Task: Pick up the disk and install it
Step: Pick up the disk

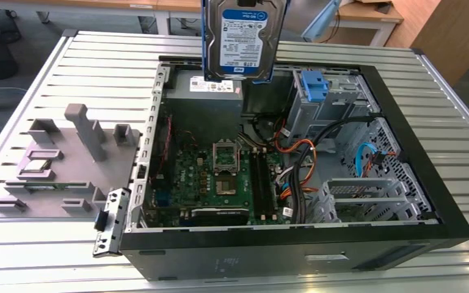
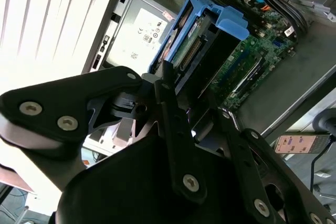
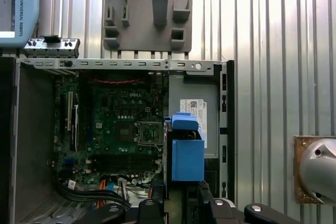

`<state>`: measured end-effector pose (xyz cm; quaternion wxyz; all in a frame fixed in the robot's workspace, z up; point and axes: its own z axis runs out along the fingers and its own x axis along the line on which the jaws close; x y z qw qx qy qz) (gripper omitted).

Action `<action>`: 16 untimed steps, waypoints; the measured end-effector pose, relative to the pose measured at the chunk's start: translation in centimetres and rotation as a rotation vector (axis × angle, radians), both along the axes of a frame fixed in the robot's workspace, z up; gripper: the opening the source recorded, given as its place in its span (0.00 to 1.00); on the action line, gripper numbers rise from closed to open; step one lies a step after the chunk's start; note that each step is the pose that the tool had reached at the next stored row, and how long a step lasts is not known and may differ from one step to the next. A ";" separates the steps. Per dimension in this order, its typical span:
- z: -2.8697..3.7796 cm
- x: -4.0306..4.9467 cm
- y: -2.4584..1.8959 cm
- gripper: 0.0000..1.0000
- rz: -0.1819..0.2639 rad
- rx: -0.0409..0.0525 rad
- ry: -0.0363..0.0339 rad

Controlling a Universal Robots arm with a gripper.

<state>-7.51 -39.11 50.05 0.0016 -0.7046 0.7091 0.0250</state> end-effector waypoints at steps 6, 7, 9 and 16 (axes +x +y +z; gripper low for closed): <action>-0.01 0.00 -0.65 0.35 0.000 -0.0001 -0.0001; -0.02 0.00 -0.71 0.35 0.000 0.0001 -0.0002; -0.03 0.02 -0.73 0.35 0.000 0.0000 -0.0001; -0.05 0.71 -0.79 0.35 0.000 -0.0001 -0.0001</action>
